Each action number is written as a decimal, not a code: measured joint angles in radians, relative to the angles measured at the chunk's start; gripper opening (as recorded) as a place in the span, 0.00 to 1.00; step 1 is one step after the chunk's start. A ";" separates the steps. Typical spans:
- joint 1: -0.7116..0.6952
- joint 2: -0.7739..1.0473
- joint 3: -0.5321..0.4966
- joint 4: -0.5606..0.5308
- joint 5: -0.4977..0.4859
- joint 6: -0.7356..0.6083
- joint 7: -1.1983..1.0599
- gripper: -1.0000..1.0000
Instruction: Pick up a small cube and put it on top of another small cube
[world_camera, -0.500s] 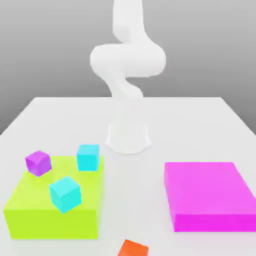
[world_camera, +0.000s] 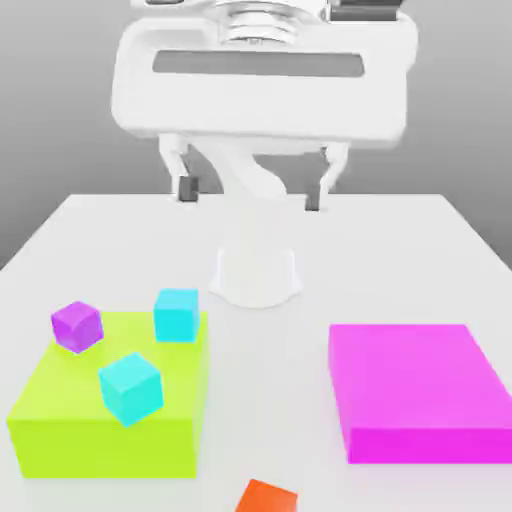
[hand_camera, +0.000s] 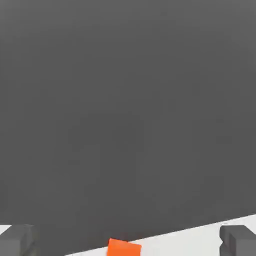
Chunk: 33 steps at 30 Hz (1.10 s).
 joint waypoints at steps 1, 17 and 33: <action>-0.001 0.036 0.001 0.000 -0.005 0.011 0.016 0.50; 0.021 0.608 -0.017 0.018 0.003 0.246 0.168 0.50; -0.029 0.387 -0.038 -0.044 -0.002 0.082 0.103 0.00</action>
